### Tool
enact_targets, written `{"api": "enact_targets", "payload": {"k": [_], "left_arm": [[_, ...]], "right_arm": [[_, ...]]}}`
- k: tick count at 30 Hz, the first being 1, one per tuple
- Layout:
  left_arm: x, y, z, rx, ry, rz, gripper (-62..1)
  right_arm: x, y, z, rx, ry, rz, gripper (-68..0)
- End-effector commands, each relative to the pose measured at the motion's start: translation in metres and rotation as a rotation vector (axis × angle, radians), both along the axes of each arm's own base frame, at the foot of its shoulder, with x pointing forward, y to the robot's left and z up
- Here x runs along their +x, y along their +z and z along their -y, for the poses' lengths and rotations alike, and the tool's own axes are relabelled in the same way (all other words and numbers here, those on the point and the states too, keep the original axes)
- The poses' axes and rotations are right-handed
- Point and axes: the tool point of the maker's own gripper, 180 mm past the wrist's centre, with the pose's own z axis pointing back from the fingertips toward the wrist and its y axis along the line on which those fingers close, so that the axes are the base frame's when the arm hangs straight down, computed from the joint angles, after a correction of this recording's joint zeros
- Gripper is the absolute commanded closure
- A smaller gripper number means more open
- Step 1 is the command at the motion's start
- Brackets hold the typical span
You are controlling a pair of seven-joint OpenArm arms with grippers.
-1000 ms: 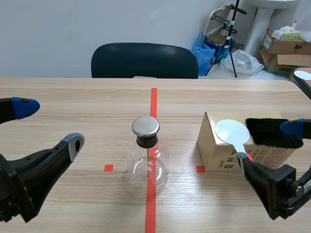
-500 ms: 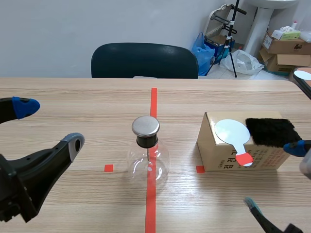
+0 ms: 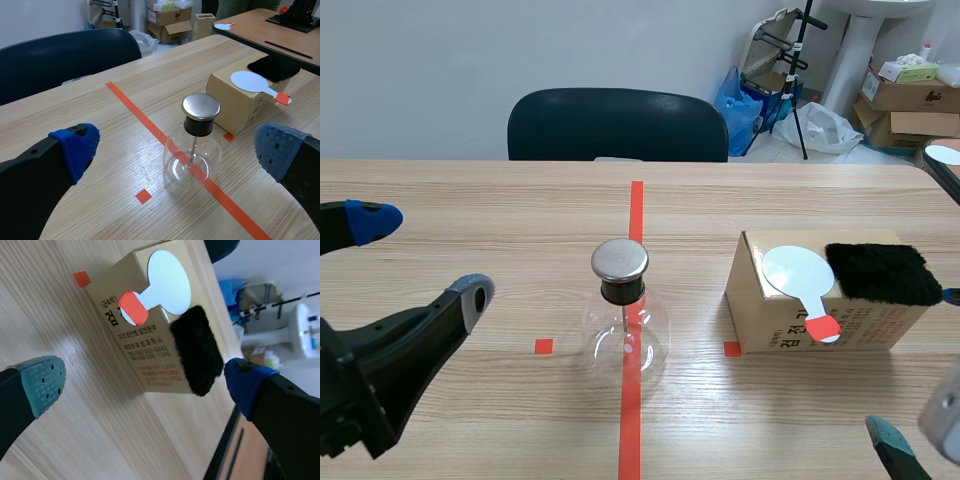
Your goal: Do the electroscope experiment
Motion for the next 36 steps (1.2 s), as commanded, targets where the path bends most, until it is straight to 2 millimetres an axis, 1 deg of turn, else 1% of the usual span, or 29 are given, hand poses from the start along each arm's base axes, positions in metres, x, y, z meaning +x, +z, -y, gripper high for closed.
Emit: {"api": "enact_targets", "payload": {"k": [1,7,10,16,26,36], "left_arm": [[0.001,0.009,0.003,-0.023,-0.004,0.026,-62.3],[0.001,0.009,0.003,-0.023,-0.004,0.025,-62.3],[0.001,0.009,0.003,-0.021,-0.004,0.024,-62.3],[0.001,0.009,0.003,-0.021,-0.004,0.023,-62.3],[0.001,0.009,0.003,-0.021,-0.004,0.023,-62.3],[0.001,0.009,0.003,-0.021,-0.004,0.023,-62.3]], "right_arm": [[0.002,0.005,-0.003,-0.018,0.024,0.035,-67.9],[-0.008,-0.012,-0.007,-0.130,0.115,0.024,-67.9],[-0.007,-0.016,-0.011,-0.154,0.154,0.041,-67.9],[0.007,-0.020,-0.015,-0.215,0.173,0.157,-67.9],[0.027,-0.036,-0.027,-0.273,0.195,0.312,-67.9],[0.054,-0.045,-0.028,-0.328,0.122,0.418,-67.9]]}}
